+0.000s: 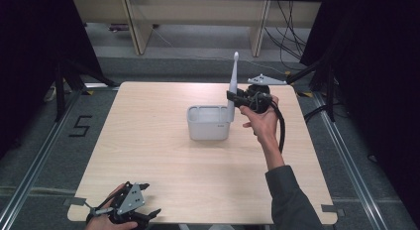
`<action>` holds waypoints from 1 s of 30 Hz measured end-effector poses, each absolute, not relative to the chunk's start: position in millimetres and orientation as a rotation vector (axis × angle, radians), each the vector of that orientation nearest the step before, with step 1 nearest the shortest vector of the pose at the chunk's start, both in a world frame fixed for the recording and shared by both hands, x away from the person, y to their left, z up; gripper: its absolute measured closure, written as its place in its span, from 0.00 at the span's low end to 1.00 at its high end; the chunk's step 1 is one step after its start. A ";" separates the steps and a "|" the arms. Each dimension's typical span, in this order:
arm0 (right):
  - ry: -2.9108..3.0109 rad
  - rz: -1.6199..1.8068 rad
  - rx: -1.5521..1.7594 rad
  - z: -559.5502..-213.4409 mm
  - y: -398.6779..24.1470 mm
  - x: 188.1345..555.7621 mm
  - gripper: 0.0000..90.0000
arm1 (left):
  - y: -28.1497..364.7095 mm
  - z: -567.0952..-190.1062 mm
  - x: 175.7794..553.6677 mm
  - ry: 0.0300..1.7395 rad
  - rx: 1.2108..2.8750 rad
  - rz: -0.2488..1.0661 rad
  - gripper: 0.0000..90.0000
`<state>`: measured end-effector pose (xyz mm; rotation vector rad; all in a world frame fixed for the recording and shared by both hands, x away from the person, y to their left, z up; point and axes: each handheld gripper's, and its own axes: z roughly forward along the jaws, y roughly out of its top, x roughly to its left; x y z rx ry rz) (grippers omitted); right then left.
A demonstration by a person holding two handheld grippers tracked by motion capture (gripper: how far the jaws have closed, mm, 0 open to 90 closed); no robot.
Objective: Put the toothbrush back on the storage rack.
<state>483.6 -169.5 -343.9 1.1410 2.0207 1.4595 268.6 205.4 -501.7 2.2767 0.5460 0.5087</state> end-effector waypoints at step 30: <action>2.016 1.399 1.187 -371.8 -152.6 511.1 0.74 | 205.7 -502.0 268.6 0.537 2.273 0.498 0.16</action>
